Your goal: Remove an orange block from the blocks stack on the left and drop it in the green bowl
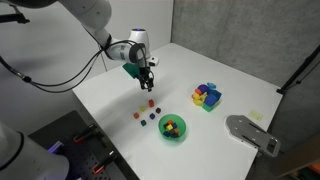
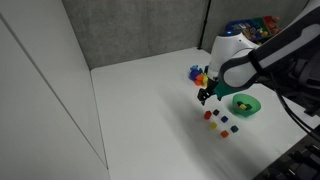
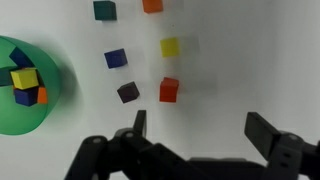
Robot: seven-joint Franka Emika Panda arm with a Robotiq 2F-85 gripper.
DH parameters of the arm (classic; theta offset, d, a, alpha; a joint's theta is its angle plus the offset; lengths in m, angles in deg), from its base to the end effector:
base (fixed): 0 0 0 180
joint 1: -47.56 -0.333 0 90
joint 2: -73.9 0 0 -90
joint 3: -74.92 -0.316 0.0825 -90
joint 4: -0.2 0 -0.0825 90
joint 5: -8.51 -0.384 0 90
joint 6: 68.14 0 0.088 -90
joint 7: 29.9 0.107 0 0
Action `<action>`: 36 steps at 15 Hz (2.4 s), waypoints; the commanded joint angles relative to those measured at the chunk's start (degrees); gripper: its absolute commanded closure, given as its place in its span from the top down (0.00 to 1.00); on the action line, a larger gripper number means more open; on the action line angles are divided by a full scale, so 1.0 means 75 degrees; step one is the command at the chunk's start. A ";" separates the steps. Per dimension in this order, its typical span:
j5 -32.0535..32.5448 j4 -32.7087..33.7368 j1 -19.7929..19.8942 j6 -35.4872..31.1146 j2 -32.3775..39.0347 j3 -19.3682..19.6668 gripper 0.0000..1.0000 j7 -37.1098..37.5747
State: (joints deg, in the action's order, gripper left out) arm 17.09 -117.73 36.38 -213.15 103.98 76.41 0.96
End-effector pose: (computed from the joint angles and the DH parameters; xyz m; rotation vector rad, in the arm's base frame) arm 0.5768 0.1001 0.1717 3.0114 -0.3651 -0.0248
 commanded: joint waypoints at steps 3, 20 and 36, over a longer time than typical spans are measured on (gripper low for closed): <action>-0.0070 0.0228 -0.0277 -0.0803 0.0702 0.0566 1.00 0.0190; -0.0833 0.0660 -0.0972 -0.1904 0.2214 0.1272 0.74 0.0324; -0.0839 0.0512 -0.1147 -0.1232 0.1478 0.1871 0.10 0.0374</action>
State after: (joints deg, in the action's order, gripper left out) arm 10.69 -113.22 28.46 -226.03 118.38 88.33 2.76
